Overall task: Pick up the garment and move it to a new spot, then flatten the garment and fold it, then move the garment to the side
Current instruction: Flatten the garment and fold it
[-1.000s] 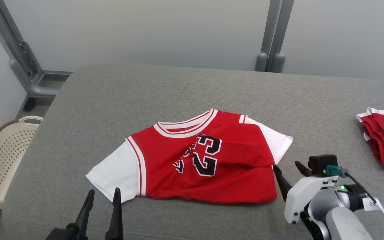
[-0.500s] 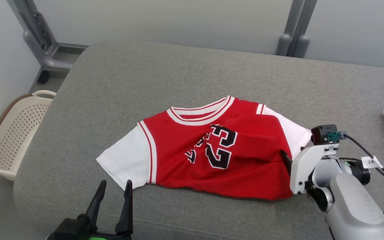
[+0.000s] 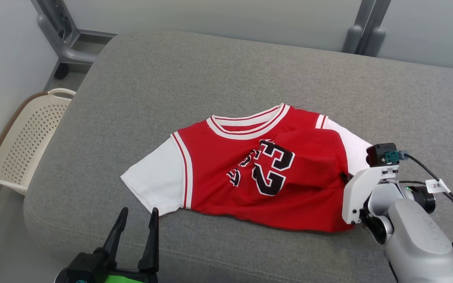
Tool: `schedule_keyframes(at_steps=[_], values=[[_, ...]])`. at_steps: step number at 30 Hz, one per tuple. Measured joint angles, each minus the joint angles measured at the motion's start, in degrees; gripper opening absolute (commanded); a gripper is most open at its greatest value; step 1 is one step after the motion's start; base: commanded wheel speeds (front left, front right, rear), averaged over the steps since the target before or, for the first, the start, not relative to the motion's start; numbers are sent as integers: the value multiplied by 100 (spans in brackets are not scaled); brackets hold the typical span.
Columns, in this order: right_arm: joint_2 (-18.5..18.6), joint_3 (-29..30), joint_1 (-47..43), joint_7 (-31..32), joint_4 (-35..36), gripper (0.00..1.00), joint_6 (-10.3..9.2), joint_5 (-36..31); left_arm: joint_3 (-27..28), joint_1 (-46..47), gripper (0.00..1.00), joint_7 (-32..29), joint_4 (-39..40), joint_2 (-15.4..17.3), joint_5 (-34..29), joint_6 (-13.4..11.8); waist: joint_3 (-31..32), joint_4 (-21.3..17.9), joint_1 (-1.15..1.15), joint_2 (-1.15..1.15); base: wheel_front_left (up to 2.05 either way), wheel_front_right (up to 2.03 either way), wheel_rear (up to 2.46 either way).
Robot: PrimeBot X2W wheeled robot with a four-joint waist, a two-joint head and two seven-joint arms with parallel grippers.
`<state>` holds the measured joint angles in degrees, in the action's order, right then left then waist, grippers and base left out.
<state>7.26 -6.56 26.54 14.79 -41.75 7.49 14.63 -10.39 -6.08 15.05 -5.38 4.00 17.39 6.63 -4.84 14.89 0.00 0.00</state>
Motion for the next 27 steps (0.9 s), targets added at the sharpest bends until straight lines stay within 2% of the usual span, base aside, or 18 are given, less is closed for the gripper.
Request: schedule_keyframes(at_steps=[7, 20, 21, 22, 27], values=[[158, 190, 282, -357, 70, 0, 1, 33, 22, 2, 100, -1, -55, -23, -32, 18, 43, -68, 0, 0, 0, 0, 0], [620, 800, 891, -218, 40, 0, 1, -421, 19, 94, 100, 0, -81, -46, -41, 45, -29, -4, 0, 0, 0, 0, 0], [627, 829, 926, -171, -10, 42, 1, -456, 19, 99, 100, -1, -86, -46, -41, 46, -40, 11, 0, 0, 0, 0, 0], [626, 867, 951, -110, -87, 100, 1, -491, 19, 106, 100, 0, -89, -47, -42, 47, -50, 27, 0, 0, 0, 0, 0], [597, 1011, 1007, -51, -268, 100, 1, -673, 26, 121, 100, -1, -103, -52, -56, 51, -83, 73, 0, 0, 0, 0, 0]])
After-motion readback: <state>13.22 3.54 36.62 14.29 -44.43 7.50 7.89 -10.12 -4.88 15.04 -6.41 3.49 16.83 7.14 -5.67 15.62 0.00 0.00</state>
